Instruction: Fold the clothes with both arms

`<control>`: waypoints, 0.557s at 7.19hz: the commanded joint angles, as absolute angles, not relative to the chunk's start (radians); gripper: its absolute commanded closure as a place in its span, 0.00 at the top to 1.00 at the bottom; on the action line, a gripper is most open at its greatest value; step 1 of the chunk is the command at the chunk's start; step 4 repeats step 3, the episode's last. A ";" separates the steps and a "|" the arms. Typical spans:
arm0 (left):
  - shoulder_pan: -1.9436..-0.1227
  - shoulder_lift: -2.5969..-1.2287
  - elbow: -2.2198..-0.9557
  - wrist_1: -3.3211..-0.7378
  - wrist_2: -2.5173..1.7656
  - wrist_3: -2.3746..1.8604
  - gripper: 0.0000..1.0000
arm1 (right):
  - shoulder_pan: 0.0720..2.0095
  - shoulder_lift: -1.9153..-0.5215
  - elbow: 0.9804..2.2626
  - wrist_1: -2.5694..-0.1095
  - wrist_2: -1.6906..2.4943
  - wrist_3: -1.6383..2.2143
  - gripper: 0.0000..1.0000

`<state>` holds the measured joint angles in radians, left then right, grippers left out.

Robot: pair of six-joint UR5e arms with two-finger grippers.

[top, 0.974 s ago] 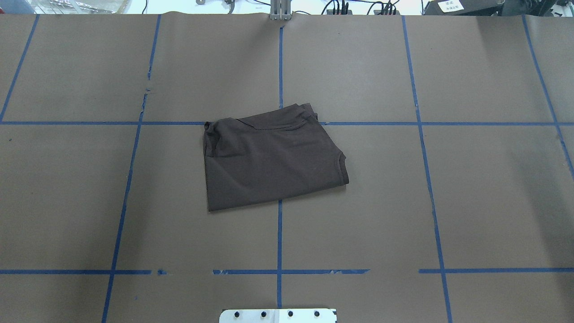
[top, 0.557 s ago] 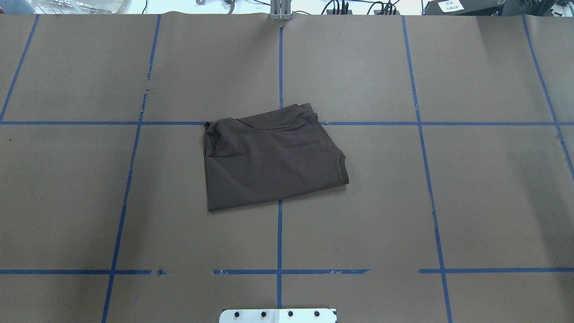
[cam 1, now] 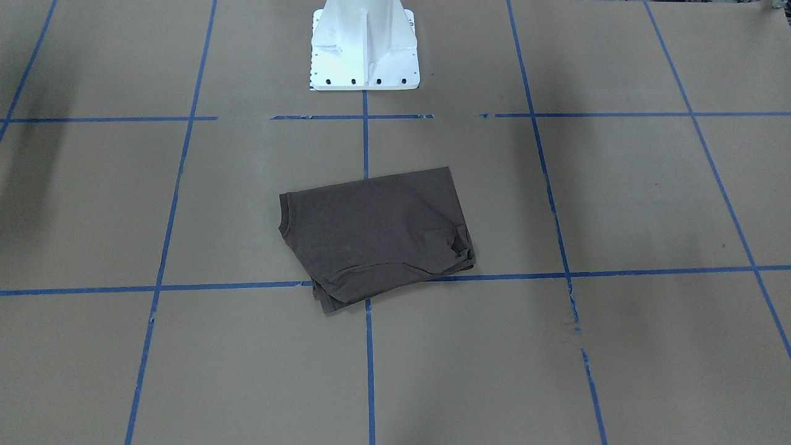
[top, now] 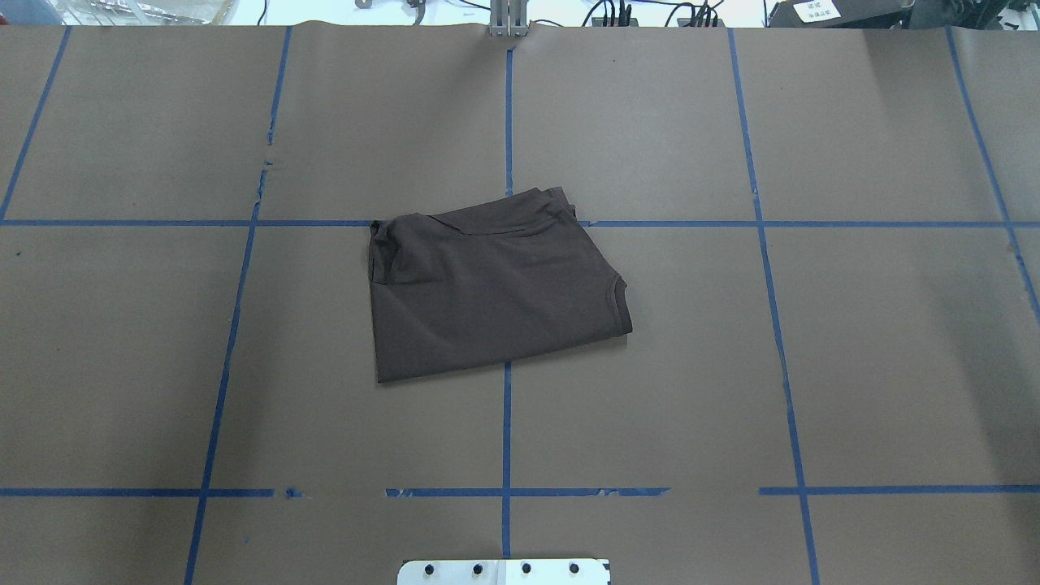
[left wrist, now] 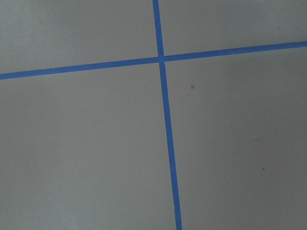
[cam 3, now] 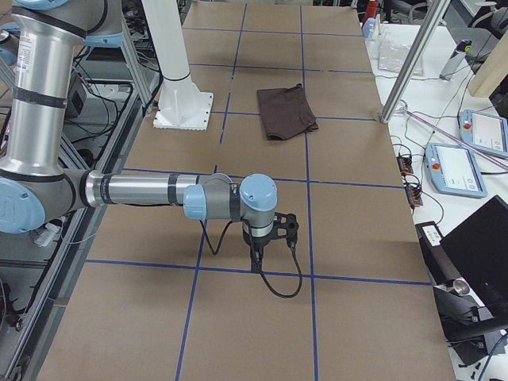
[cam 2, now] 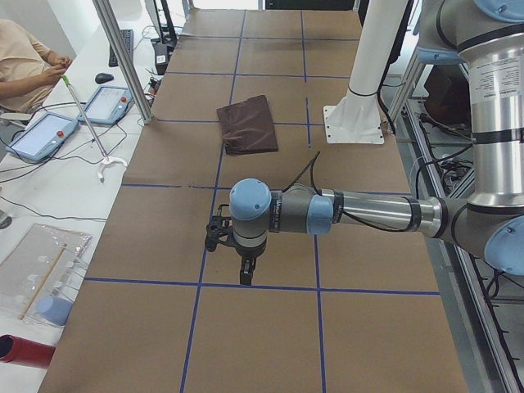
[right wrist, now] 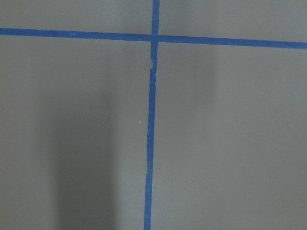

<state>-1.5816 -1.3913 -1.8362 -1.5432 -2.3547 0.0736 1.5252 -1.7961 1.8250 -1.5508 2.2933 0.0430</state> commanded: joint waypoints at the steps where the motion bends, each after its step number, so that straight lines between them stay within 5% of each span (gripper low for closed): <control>1: -1.582 -1.391 -1.836 -1.543 -2.355 0.074 1.00 | 1.525 -1.796 1.824 -1.551 2.293 0.043 1.00; 4: -1.583 -1.391 -1.836 -1.543 -2.355 0.074 1.00 | 1.526 -1.798 1.821 -1.551 2.293 0.043 1.00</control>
